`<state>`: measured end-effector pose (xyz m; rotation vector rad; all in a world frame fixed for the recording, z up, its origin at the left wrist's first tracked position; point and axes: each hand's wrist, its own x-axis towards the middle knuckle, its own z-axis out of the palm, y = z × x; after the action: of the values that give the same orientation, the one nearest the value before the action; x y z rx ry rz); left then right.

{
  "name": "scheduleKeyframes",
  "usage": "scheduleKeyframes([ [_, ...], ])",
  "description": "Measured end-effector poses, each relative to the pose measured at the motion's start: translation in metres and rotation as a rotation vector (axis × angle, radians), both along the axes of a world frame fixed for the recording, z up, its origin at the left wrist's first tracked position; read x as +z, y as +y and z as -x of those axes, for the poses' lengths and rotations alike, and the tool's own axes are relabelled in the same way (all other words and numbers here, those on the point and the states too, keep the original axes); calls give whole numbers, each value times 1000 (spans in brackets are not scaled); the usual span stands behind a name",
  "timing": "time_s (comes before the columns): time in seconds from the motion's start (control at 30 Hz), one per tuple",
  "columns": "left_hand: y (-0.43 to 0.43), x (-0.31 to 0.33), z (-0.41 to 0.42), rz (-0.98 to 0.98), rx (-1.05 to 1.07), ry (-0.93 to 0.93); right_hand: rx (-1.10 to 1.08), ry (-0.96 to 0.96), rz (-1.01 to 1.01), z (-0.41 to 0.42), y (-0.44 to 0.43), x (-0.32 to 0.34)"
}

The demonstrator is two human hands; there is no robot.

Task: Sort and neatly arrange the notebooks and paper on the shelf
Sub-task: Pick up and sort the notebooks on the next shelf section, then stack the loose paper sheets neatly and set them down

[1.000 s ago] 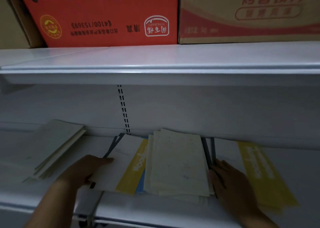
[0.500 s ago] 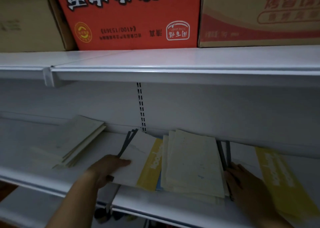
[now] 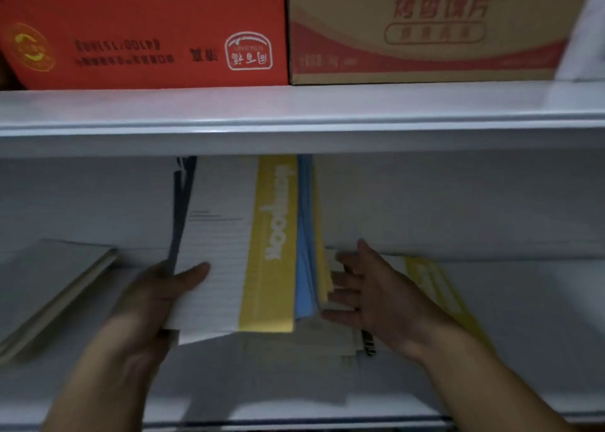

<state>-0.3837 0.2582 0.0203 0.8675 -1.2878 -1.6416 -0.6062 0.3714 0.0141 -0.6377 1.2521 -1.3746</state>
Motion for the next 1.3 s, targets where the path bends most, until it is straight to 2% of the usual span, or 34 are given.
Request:
scheduleKeyframes([
  [0.03,7,-4,22,-3,-61,-55,-32,-30,20,4,1,0],
  [0.17,30,-26,101,-102,-287,-215,-343,119,-44,42,26,-21],
  [0.37,84,-47,199,-171,-569,-238,-621,88,-124,111,120,-48],
  [0.47,102,-45,227,-141,-688,-263,-769,63,-211,142,165,-59],
  [0.6,86,-40,233,-70,-586,-237,-854,199,-377,187,200,-67],
  [0.7,68,-32,216,34,-401,-253,-791,337,-523,214,205,-73],
  [0.73,57,-34,206,116,-289,-333,-756,416,-578,221,205,-74],
  [0.8,26,-42,177,317,-34,-623,-637,676,-754,236,204,-75],
  [0.87,-6,-51,140,352,131,-889,-532,967,-985,246,199,-72],
  [0.9,-18,-58,121,319,176,-983,-547,1025,-1053,245,191,-72],
  [0.93,-23,-65,105,277,205,-1075,-595,1058,-1031,241,177,-72],
  [1.0,-18,-80,83,201,189,-1167,-651,1142,-752,209,138,-65],
  [1.07,-1,-88,77,145,116,-1138,-533,1137,-375,152,94,-56],
  [1.1,3,-91,76,132,94,-1107,-397,1081,-247,122,74,-53],
  [1.2,3,-89,79,85,83,-986,69,997,-123,53,21,-61],
  [1.23,0,-88,78,51,81,-949,149,1049,-118,42,7,-68],
  [1.3,-5,-85,78,-64,73,-825,166,1231,-146,31,-9,-78],
])
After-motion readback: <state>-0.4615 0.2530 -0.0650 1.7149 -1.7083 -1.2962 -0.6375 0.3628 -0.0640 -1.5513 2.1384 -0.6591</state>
